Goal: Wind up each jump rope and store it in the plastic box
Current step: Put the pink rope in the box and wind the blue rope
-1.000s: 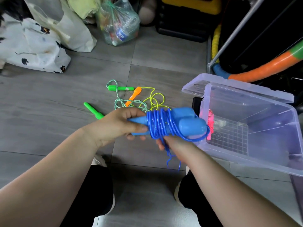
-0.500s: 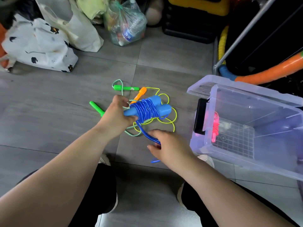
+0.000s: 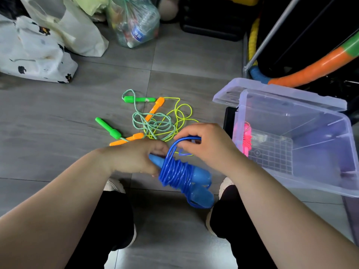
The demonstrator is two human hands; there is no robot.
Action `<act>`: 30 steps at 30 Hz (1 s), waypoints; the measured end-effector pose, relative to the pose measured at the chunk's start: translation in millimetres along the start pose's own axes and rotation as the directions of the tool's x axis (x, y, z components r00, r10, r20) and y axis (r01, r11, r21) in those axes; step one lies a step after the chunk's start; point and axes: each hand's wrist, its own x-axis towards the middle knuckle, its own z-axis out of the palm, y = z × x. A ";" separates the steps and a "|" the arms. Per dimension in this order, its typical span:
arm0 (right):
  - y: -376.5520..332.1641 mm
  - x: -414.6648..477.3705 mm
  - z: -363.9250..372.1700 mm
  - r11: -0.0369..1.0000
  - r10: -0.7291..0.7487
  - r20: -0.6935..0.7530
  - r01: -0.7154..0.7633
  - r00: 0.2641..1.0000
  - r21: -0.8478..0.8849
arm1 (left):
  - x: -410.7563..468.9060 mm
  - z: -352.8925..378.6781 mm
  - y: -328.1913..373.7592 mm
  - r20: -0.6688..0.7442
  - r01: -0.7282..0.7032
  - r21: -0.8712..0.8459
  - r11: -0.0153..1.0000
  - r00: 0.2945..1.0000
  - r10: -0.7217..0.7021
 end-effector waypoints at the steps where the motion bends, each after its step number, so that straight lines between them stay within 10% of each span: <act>1: 1.4 0.3 -1.8 0.998 0.030 -0.005 -0.029 1.000 0.061 | -1.3 -1.2 1.9 0.018 -0.009 -0.062 0.998 1.000 0.010; 16: 25.2 5.5 0.4 0.654 0.301 0.235 -0.379 0.924 0.655 | -11.4 -12.1 8.4 -0.063 -0.228 -0.673 0.704 0.966 0.252; 23: 23.5 4.4 22.5 0.936 0.264 0.169 -0.294 0.950 0.194 | -11.4 -20.3 10.5 -0.371 -0.232 -0.606 0.761 0.929 -0.012; 30: 3.6 -6.9 31.2 0.935 0.205 0.292 -0.098 0.934 -0.340 | -2.4 -23.1 2.3 -0.684 -0.110 -0.394 0.912 0.698 -0.212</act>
